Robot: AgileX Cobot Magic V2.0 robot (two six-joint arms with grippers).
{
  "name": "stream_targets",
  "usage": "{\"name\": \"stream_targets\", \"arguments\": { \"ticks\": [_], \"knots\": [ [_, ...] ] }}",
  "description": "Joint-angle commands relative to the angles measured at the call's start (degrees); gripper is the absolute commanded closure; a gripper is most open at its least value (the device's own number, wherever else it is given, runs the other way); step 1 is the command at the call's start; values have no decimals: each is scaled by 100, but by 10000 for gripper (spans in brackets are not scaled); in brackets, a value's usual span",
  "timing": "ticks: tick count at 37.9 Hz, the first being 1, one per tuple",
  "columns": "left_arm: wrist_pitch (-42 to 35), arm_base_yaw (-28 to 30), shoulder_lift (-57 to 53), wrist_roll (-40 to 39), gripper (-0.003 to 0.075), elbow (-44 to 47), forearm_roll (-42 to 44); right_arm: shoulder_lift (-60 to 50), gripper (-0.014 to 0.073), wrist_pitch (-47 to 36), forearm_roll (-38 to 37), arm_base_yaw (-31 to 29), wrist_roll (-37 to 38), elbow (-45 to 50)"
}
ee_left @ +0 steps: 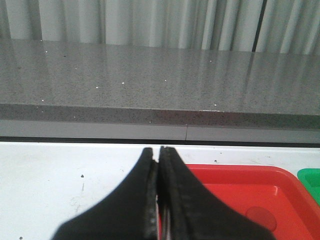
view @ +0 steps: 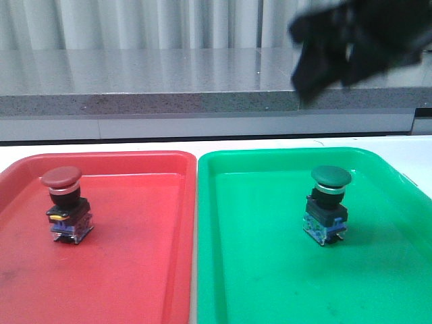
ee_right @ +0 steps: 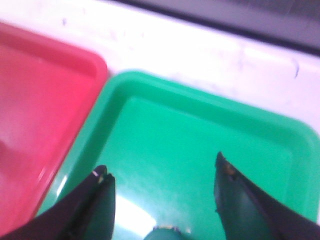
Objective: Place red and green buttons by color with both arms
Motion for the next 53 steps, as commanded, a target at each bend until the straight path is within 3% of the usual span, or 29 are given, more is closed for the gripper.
{"name": "stream_targets", "arguments": {
  "ticks": [1, 10, 18, 35, 42, 53],
  "knots": [
    [-463, 27, 51, -59, 740, -149, -25, -390, 278, 15, -52, -355, 121, -541],
    [-463, 27, 51, -59, 740, -149, -25, -988, 720, 752, -234, -1034, 115, -603],
    [-463, 27, 51, -59, 740, -149, -25, -2028, 715, 685, -551, -1285, 115, 188],
    [-527, 27, 51, -59, 740, -149, -25, -5436, 715, -141, -1029, -1285, 115, 2738],
    [-536, 27, 51, -59, 740, -149, -25, -6174, 715, 27, -1029, -1285, 115, 2995],
    [-536, 27, 51, -59, 740, -149, -25, -6243, 715, 20, -1029, -1285, 115, 2995]
  ]
}}
